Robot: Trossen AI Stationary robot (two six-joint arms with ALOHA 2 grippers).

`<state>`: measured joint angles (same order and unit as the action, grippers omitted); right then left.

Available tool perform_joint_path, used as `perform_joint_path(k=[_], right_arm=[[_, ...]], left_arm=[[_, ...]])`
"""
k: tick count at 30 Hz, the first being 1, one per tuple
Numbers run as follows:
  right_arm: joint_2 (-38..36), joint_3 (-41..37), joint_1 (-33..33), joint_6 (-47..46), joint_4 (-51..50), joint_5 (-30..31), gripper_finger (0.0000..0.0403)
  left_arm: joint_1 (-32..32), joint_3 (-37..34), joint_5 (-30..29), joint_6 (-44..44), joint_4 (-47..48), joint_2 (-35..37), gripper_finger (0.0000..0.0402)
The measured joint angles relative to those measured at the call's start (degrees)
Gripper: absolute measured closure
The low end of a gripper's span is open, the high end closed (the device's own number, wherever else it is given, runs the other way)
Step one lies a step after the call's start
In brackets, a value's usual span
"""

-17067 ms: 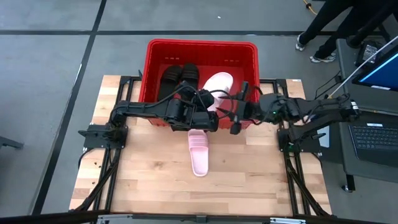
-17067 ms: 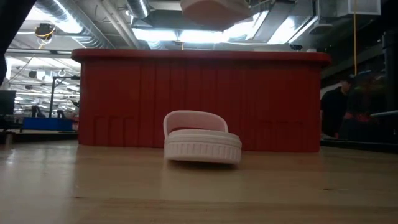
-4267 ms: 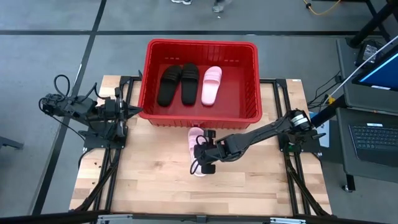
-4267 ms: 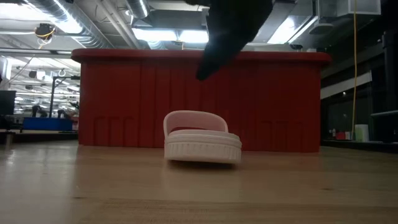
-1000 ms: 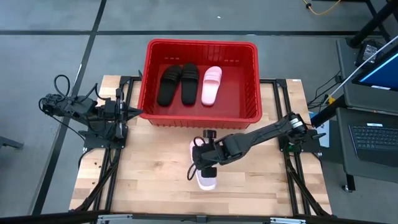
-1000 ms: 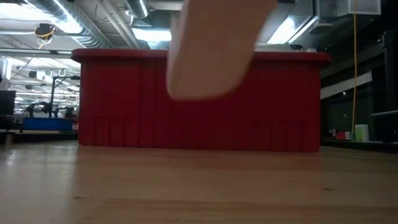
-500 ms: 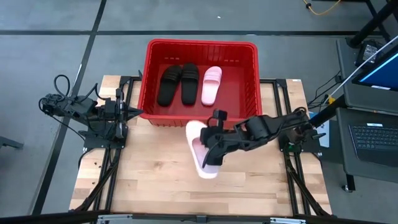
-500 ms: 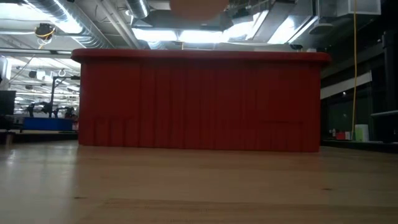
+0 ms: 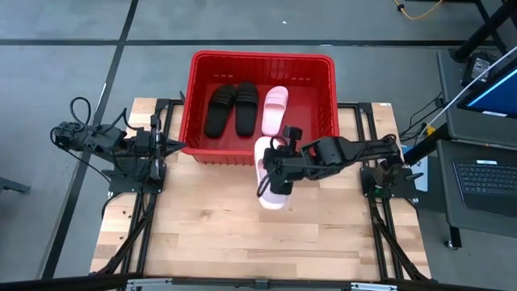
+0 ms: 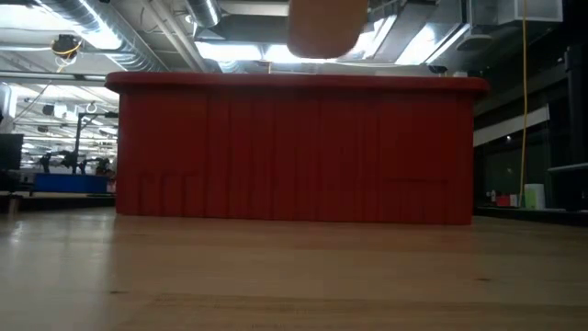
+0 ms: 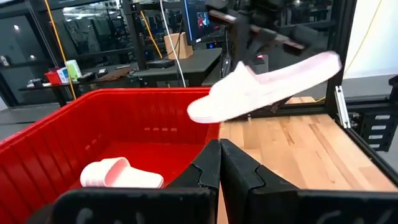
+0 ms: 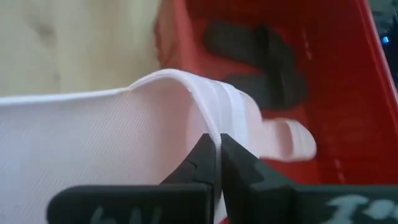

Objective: Pick and place slides into bin
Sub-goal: Put the pink slipper into the red bin

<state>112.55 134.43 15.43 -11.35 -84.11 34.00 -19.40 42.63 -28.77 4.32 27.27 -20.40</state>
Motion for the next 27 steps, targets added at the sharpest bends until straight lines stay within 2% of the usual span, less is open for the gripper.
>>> perform_joint_path(k=[4, 8, 12, 20, 27], right_arm=[[0.00, 0.00, -2.63, 0.35, -4.27, 0.94, 0.0391], [0.00, 0.00, -5.36, 4.12, -5.86, 3.95, 0.0391], [0.00, 0.00, -8.84, 8.86, -5.86, 4.08, 0.0391], [0.00, 0.00, -16.51, 19.13, -5.87, 4.14, 0.0391], [0.00, 0.00, -25.54, 26.87, -5.85, 2.44, 0.0391]], left_arm=[[0.00, 0.00, 0.00, 2.56, 0.00, 0.01, 0.0400], [0.00, 0.00, 0.00, 2.93, 0.00, 0.01, 0.0400], [0.00, 0.00, -0.19, 3.06, 0.01, 0.01, 0.0400], [0.00, 0.00, -5.93, 3.98, 0.02, 0.00, 0.0400], [0.00, 0.00, -8.62, 4.00, 0.02, 0.01, 0.0400]])
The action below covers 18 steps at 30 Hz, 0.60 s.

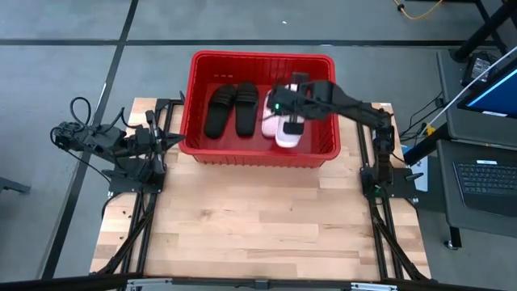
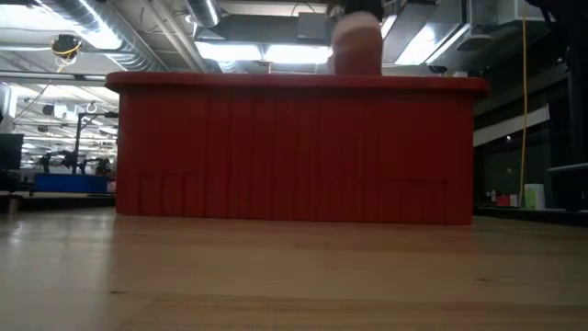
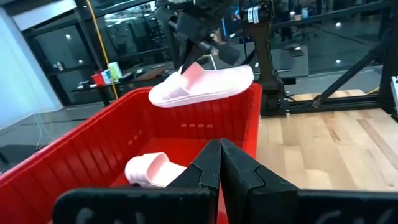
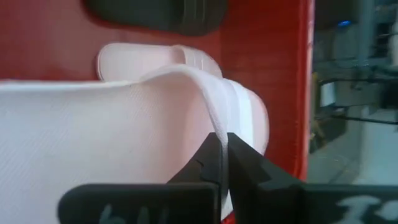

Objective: Pick and place slides into bin
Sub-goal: Put the pink slipper into the red bin

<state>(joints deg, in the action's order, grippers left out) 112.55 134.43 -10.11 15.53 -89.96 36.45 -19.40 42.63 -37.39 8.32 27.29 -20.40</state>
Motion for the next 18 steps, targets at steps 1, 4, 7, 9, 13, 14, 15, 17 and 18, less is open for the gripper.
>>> perform_joint_path(k=[1, 4, 7, 9, 13, 14, 15, 17, 18], right_arm=[[0.00, 0.00, -1.43, 0.84, 0.19, -1.42, 0.0391], [0.00, -0.02, -5.33, 2.98, 1.76, -5.05, 0.0391], [-0.04, -0.47, -8.34, 4.21, 3.26, -5.54, 0.0391], [-0.04, -0.75, -10.04, 3.49, 3.29, -7.22, 0.0391], [-0.22, -4.06, -12.29, 2.87, 5.57, -10.30, 0.0391], [-0.22, -5.39, -12.81, 3.01, 6.42, -10.49, 0.0391], [-0.22, -6.86, -13.26, 3.14, 7.28, -10.78, 0.0392], [-0.26, -10.01, -13.99, 3.51, 9.64, -10.88, 0.0392], [-0.26, -11.33, -14.46, 4.15, 10.48, -10.88, 0.0392]], left_arm=[[0.00, 0.00, -0.41, 0.00, 0.00, 0.01, 0.0400], [0.00, 0.00, -2.06, 0.00, 0.00, 0.00, 0.0400], [0.00, 0.00, -3.58, -0.01, 0.35, 0.01, 0.0400], [0.00, 0.00, -3.98, -0.35, 0.99, 0.00, 0.0400], [0.02, 0.00, -4.04, -1.18, 1.66, -0.01, 0.0400], [0.00, 0.00, -4.04, -1.35, 1.68, 0.00, 0.0400], [0.00, 0.00, -4.06, -1.40, 1.68, 0.01, 0.0400], [0.00, 0.00, -4.13, -1.53, 1.68, -0.01, 0.0400], [0.00, 0.00, -4.31, -1.53, 1.68, 0.01, 0.0400]])
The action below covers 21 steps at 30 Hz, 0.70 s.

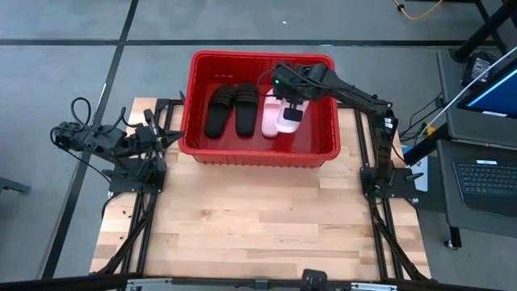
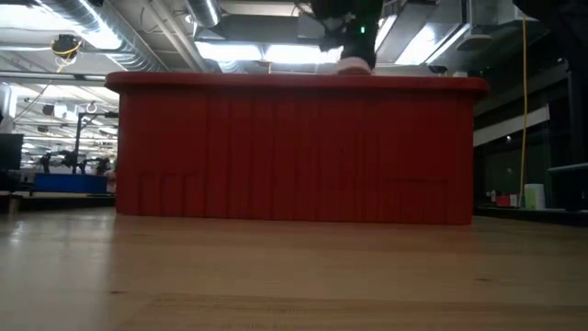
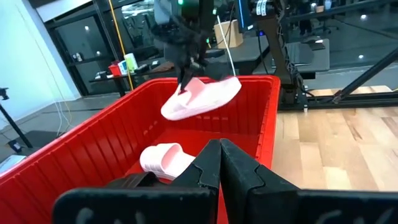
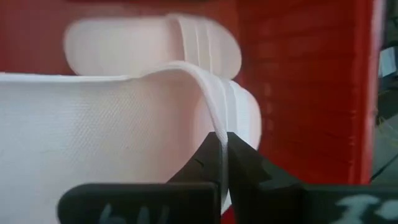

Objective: Pick and place slides into bin
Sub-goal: Put the pink slipper into the red bin

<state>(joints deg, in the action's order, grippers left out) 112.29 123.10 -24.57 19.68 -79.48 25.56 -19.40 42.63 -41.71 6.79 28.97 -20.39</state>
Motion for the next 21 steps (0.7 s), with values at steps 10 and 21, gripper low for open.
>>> perform_joint_path(k=[10, 21], right_arm=[[-3.88, -15.05, -3.69, 3.32, 12.32, -4.82, 0.0392], [-12.80, -34.52, -8.50, 13.96, 33.63, -12.05, 0.0392]], left_arm=[[0.00, 0.00, -2.23, -0.02, 0.27, 0.01, 0.0400], [0.02, 0.00, -4.90, -0.11, 0.46, -0.01, 0.0400]])
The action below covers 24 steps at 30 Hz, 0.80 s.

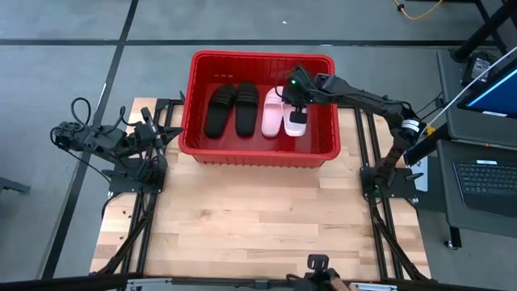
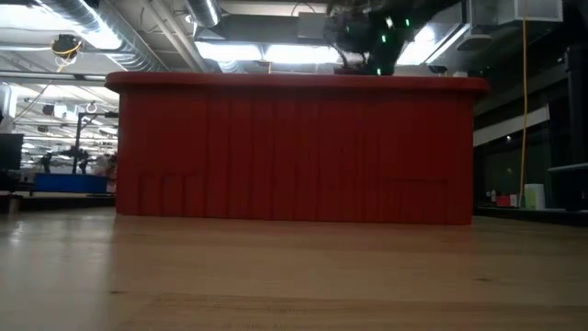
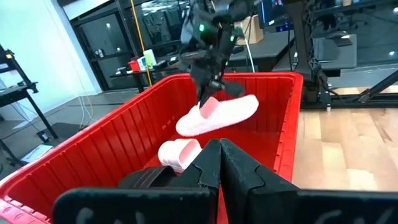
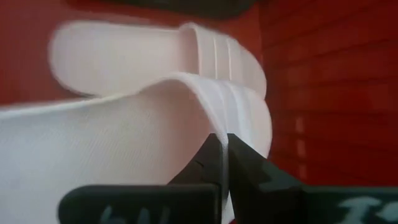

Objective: Pick and place slides into bin
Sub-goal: Put the pink slipper into the red bin

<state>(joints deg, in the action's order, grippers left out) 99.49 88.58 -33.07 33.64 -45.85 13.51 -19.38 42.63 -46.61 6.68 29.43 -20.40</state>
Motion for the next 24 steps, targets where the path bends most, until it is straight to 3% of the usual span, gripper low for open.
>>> perform_joint_path(k=[8, 16, 24], right_arm=[[-0.07, -11.08, -4.02, 1.16, 9.07, 1.85, 0.0392], [-0.09, -11.29, -5.39, 4.22, 15.57, 2.25, 0.0392], [0.32, -11.29, -7.28, 6.91, 14.72, 2.23, 0.0392]], left_arm=[[-0.02, 0.00, -0.10, -2.83, -0.11, 0.02, 0.0400], [-0.02, 0.00, -3.31, -3.05, -1.25, 0.02, 0.0400], [-0.01, 0.00, -3.48, -3.78, -1.38, 0.02, 0.0400]])
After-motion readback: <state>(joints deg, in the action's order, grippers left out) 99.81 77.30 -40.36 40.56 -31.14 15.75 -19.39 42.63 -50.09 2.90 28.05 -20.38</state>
